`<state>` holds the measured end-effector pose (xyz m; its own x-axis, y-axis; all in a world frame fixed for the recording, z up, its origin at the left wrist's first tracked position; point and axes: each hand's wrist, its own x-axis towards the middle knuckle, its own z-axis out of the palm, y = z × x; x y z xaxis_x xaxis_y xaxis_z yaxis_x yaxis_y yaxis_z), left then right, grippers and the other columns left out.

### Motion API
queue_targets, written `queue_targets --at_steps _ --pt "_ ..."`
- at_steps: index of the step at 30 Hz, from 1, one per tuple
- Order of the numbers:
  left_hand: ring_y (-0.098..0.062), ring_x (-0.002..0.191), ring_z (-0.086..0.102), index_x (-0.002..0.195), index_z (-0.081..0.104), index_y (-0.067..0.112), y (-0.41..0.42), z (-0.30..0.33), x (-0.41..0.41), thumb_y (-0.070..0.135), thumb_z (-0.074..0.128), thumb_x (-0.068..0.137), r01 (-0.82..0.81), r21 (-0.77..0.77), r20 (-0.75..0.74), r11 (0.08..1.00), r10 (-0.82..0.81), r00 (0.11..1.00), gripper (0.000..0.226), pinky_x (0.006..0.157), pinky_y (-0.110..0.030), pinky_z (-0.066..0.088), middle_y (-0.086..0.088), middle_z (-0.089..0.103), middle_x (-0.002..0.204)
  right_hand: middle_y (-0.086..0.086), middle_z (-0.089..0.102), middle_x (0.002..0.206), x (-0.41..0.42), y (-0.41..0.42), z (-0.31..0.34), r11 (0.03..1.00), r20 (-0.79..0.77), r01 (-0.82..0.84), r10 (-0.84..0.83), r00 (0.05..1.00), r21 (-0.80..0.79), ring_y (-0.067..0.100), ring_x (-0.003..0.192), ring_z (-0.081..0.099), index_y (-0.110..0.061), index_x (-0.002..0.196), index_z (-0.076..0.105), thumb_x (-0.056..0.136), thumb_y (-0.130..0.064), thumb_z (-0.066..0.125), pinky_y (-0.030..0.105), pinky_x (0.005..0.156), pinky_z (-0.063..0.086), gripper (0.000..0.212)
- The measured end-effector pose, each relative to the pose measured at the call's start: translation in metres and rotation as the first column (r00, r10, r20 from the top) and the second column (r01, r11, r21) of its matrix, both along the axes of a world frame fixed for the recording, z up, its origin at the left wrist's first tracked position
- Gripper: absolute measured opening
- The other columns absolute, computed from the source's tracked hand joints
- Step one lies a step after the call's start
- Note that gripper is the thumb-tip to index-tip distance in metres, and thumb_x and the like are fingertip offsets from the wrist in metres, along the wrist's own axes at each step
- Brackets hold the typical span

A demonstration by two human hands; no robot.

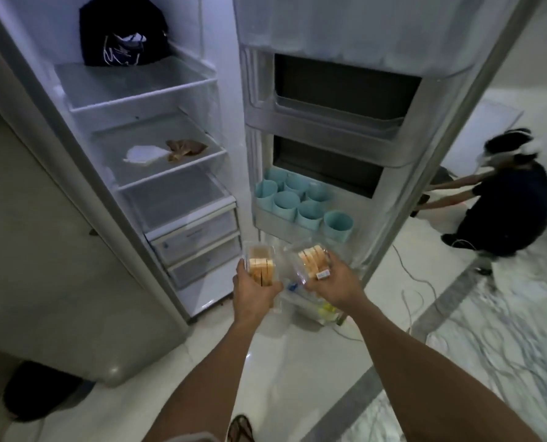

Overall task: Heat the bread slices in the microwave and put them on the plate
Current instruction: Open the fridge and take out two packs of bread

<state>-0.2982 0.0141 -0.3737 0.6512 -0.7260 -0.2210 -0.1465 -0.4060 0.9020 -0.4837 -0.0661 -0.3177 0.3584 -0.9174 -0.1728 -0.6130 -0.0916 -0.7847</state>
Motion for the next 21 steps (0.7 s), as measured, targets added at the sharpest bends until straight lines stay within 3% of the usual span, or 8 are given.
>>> queue_targets --at_steps 3,6,10,13,17,21 --pt "-0.017 0.104 0.066 0.137 0.034 0.037 0.006 -0.005 -0.054 0.053 0.084 0.039 0.118 0.02 0.01 0.993 -0.118 0.993 0.111 0.088 -0.043 0.057 0.006 0.063 0.119 -0.015 0.067 0.106 -0.062 0.018 0.002 0.999 0.038 0.033 -0.033 0.999 -0.002 0.013 0.097 0.064 -0.04 0.123 0.054 0.06 -0.04 0.085 0.031 0.082 0.049 0.071" --pt "-0.018 0.108 0.065 0.14 0.029 0.04 0.001 -0.012 -0.105 0.057 0.086 0.04 0.225 0.054 0.027 0.973 -0.227 0.974 0.117 0.09 -0.044 0.056 0.004 0.059 0.127 -0.015 0.069 0.097 -0.121 0.027 0.003 0.995 0.032 0.098 -0.098 0.995 0.018 0.009 0.089 0.067 -0.044 0.114 0.054 0.052 -0.043 0.078 0.038 0.082 0.056 0.067" --pt "-0.017 0.11 0.06 0.142 0.027 0.041 -0.018 -0.007 -0.169 0.053 0.085 0.044 0.368 0.064 0.04 0.928 -0.371 0.928 0.114 0.094 -0.042 0.054 0.003 0.052 0.13 -0.007 0.07 0.097 -0.2 0.027 -0.002 0.971 0.019 0.227 -0.229 0.973 0.07 0.012 0.083 0.071 -0.04 0.134 0.049 0.052 -0.04 0.082 0.045 0.08 0.06 0.089" --pt "-0.02 0.114 0.058 0.142 0.026 0.04 -0.038 -0.003 -0.206 0.055 0.082 0.042 0.426 0.056 0.007 0.903 -0.427 0.904 0.116 0.096 -0.045 0.053 0.003 0.051 0.13 -0.007 0.069 0.101 -0.24 0.022 0.0 0.95 0.02 0.305 -0.307 0.952 0.066 0.014 0.086 0.069 -0.036 0.136 0.047 0.055 -0.035 0.083 0.044 0.079 0.06 0.089" --pt "-0.021 0.118 0.057 0.143 0.025 0.04 -0.084 0.0 -0.253 0.057 0.083 0.038 0.486 0.033 -0.03 0.874 -0.485 0.874 0.121 0.099 -0.047 0.051 0.004 0.052 0.131 -0.009 0.07 0.094 -0.287 -0.003 -0.004 0.902 0.02 0.428 -0.43 0.903 0.049 0.016 0.079 0.071 -0.042 0.127 0.047 0.053 -0.04 0.082 0.046 0.076 0.061 0.082" --pt "-0.018 0.112 0.061 0.14 0.031 0.039 -0.141 0.002 -0.28 0.051 0.088 0.04 0.522 -0.005 -0.042 0.853 -0.522 0.852 0.116 0.094 -0.043 0.055 0.005 0.056 0.13 -0.007 0.072 0.086 -0.313 -0.043 -0.005 0.867 0.032 0.495 -0.497 0.867 0.05 0.014 0.069 0.072 -0.041 0.109 0.051 0.057 -0.036 0.082 0.045 0.074 0.061 0.062"
